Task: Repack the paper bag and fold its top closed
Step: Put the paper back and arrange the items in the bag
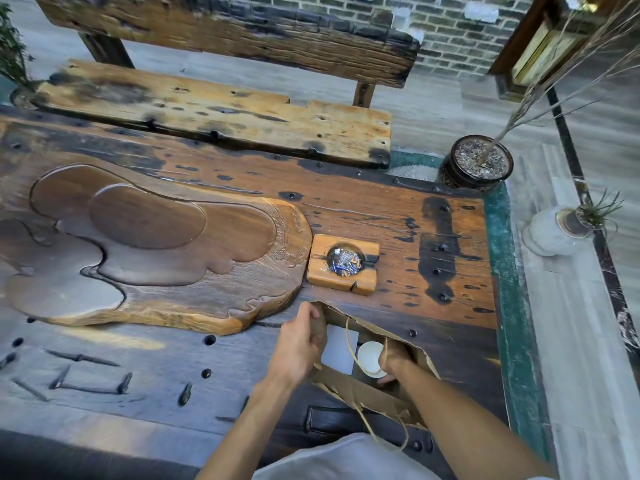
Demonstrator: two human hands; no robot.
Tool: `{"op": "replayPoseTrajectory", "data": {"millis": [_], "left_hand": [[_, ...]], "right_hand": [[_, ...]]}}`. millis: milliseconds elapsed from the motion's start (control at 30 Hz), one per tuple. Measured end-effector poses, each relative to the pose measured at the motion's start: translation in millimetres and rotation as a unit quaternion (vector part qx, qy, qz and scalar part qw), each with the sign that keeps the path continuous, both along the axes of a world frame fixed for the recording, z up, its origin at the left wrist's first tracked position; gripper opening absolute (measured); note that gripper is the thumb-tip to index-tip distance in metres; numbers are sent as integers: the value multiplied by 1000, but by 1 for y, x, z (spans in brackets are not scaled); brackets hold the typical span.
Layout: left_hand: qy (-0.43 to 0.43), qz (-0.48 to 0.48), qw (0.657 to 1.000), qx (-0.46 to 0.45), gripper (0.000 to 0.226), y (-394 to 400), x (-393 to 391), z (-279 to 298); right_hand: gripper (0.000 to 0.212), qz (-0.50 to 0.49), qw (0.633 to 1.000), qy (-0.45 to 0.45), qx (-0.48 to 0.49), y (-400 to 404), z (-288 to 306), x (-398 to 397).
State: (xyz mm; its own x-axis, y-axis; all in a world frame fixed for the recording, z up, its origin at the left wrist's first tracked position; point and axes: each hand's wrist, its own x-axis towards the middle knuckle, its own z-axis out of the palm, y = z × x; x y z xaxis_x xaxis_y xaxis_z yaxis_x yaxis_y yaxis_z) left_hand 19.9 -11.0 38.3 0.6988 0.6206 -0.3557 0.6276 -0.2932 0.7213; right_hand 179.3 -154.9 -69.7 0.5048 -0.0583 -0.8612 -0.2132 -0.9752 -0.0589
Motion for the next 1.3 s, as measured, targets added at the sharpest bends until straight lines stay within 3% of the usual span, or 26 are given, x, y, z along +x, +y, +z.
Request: {"op": "replayPoseTrajectory", "data": {"millis": [67,133,233,367,633,700,767,933,1100,1200,1300], "left_hand": [[-2,-3,1000,3,34,-1,0,0],[3,-7,1000,3,34,-1,0,0],[3,-13,1000,-2,31,-2,-1,3],[-7,-36,999,9,32,-5,0,9],[0,-114,993,18,32,-8,9,13],[-6,-127,992,22,28,-6,9,13],[-9,-142,990,22,24,-5,8,15],[-30,-159,987,-2,22,4,3,32],[-56,-46,989,-128,11,22,-1,49],[-34,46,977,-205,34,28,2,37],[20,109,950,-292,51,23,15,21]], "right_hand": [[4,79,997,8,23,-2,-3,2],[23,116,993,22,-17,-2,10,-1],[39,316,947,-27,-57,6,36,-2],[56,355,934,-31,-33,7,62,0],[80,210,957,116,161,-21,137,-2],[90,225,951,114,177,-38,164,-5],[88,220,947,112,207,-55,187,-7],[61,61,912,147,379,-95,237,4],[78,-110,874,58,469,-122,241,33],[69,-223,868,-16,443,-125,199,49],[85,-234,899,-3,369,-117,157,50]]}}
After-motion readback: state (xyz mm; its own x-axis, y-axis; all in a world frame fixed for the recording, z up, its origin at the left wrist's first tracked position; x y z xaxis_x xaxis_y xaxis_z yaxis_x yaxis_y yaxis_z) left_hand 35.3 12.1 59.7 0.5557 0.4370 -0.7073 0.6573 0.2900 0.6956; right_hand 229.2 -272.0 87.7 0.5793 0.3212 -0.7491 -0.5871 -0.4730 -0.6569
